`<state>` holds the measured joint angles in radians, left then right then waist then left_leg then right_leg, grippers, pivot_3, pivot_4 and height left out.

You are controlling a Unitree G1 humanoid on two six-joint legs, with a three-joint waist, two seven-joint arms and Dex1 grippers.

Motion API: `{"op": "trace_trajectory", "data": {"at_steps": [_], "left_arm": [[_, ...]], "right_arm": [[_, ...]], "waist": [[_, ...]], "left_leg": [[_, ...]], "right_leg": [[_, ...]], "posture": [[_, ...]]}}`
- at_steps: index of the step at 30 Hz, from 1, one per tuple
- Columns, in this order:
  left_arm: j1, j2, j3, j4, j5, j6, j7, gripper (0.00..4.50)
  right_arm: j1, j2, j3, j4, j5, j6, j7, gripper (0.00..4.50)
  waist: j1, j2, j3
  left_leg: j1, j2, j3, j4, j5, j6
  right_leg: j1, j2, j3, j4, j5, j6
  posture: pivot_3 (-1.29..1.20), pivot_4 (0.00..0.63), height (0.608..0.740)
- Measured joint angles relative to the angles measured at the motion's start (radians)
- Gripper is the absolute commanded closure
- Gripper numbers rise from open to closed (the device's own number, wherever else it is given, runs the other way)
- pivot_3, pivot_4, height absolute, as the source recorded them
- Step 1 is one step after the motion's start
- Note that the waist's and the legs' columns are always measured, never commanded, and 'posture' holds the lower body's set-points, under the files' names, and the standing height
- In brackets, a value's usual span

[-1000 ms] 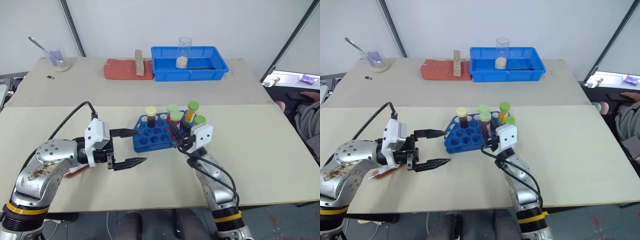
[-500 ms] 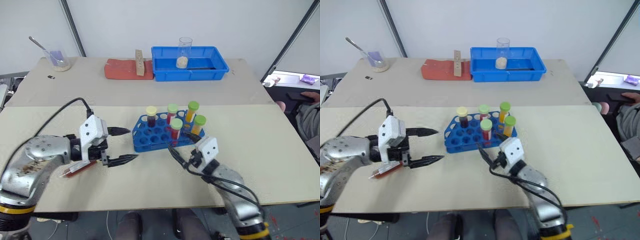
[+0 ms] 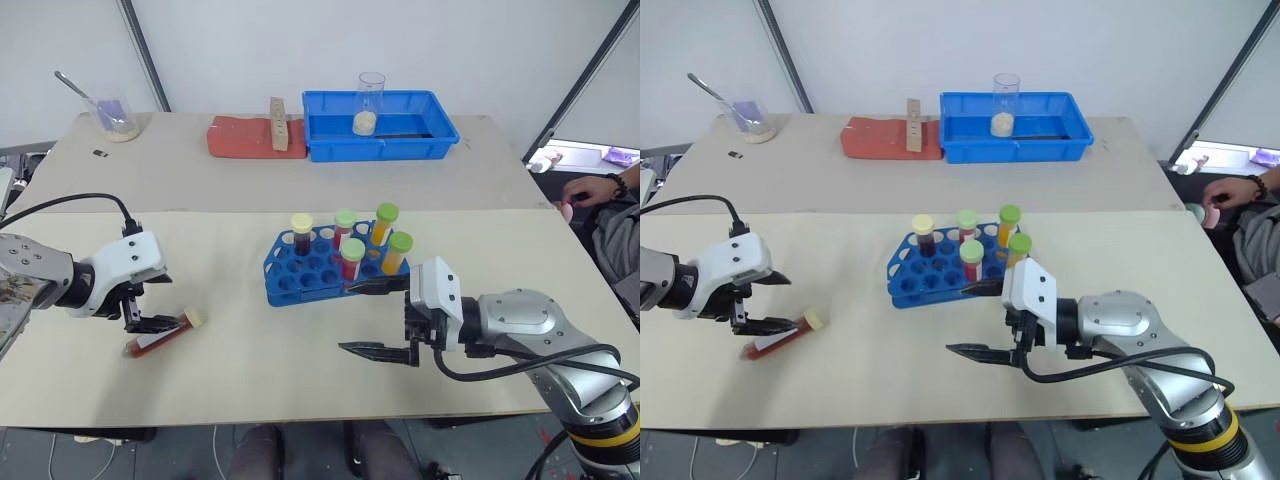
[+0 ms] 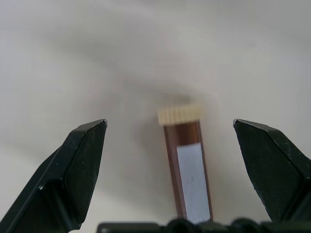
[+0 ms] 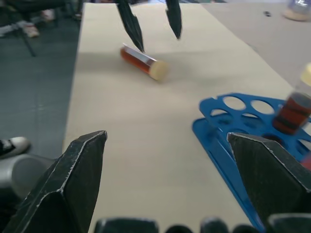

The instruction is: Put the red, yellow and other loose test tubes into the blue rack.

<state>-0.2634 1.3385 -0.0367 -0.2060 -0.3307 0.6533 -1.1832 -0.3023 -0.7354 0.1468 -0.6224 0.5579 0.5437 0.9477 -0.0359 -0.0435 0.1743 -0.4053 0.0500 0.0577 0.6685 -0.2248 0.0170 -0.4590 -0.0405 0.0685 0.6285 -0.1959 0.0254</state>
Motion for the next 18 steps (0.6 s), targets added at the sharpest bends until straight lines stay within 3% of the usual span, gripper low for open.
{"op": "trace_trajectory", "data": {"at_steps": [6,18], "left_arm": [[-0.017,-0.071,-0.098,0.019,0.062,0.034,0.018,0.00],[-0.124,-0.119,-0.219,0.024,0.181,0.051,-0.009,0.00]], "right_arm": [[-0.012,0.005,0.019,0.004,0.003,-0.001,0.034,0.10],[-0.013,0.005,0.019,0.005,0.023,0.000,0.083,0.10]], "waist": [[0.011,-0.001,0.000],[0.022,-0.001,0.000]], "left_leg": [[0.000,0.000,0.000,0.000,0.000,0.000],[0.000,0.000,0.000,0.003,0.000,0.000]], "right_leg": [[0.000,0.000,0.000,0.000,0.000,0.001],[0.001,0.000,0.000,0.002,0.001,0.001]], "posture": [[0.00,0.150,0.740],[0.00,0.150,0.740]]}}
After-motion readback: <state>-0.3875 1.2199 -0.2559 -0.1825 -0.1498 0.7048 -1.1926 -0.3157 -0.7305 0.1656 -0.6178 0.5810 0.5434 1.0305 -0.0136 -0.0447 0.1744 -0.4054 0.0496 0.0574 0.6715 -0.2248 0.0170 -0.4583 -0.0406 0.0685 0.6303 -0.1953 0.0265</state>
